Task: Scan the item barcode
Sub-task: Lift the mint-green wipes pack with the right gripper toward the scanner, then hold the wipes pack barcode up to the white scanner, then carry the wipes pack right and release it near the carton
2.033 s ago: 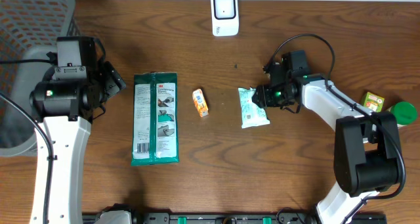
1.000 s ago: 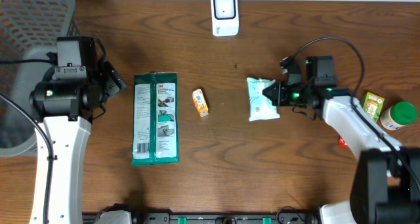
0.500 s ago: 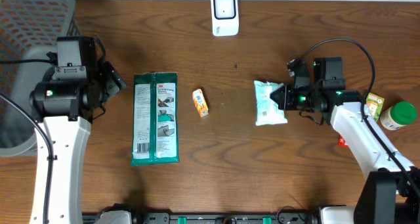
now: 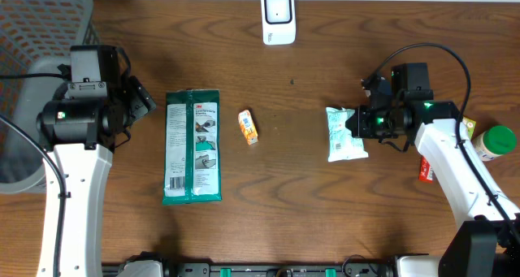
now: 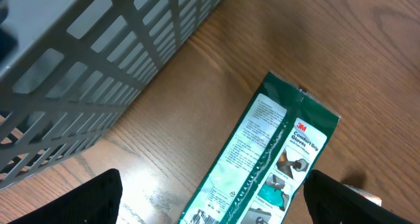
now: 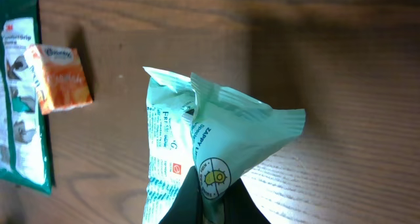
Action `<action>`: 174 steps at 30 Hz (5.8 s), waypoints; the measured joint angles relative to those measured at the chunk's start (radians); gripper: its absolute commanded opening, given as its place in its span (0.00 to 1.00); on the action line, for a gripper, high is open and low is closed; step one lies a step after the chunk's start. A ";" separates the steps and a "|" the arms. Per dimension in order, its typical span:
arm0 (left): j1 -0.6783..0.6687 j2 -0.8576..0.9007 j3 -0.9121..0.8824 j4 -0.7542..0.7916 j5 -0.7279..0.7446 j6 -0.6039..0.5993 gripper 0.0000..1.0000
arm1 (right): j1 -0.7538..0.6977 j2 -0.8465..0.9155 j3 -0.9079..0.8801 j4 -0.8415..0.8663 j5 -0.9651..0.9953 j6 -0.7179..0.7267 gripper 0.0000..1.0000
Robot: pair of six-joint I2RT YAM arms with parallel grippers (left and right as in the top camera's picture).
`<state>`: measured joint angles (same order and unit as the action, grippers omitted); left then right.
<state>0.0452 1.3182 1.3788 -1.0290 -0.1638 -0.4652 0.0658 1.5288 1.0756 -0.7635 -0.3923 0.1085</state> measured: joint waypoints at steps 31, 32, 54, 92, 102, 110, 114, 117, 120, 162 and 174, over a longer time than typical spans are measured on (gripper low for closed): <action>0.000 0.000 0.000 0.000 0.000 0.000 0.89 | 0.032 -0.005 0.501 -0.315 0.006 -0.181 0.01; 0.000 0.000 0.000 0.000 0.000 0.000 0.89 | 0.040 0.003 0.569 -0.348 0.022 -0.179 0.01; 0.000 0.000 0.000 0.000 0.000 0.000 0.89 | 0.417 0.590 1.425 -0.367 0.599 -0.417 0.01; 0.000 0.000 0.000 0.000 0.000 0.000 0.89 | 0.502 1.355 1.425 1.025 1.159 -1.188 0.01; 0.000 0.000 0.000 0.000 0.000 0.000 0.89 | 0.507 1.355 1.436 0.953 1.151 -1.101 0.01; 0.000 0.000 0.000 0.000 0.000 0.000 0.89 | 0.509 1.355 1.436 0.944 1.151 -1.038 0.01; 0.000 0.000 0.000 0.000 0.000 0.000 0.89 | 0.509 1.352 1.436 0.941 1.151 -1.012 0.01; 0.000 0.000 0.000 0.000 0.000 0.000 0.89 | 0.509 1.339 1.436 0.924 1.151 -1.000 0.01; 0.000 0.000 0.000 0.000 0.000 0.000 0.89 | 0.507 1.303 1.434 0.840 1.149 -0.982 0.01; 0.000 0.000 0.000 0.000 0.000 0.000 0.89 | -0.014 0.652 0.911 -0.692 0.291 -0.166 0.01; 0.000 0.000 0.000 0.000 0.000 0.000 0.89 | -0.156 0.655 0.616 -0.500 0.382 -0.105 0.01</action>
<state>0.0452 1.3182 1.3788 -1.0290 -0.1638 -0.4656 -0.0902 2.1834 1.6920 -1.2640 -0.0105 0.0040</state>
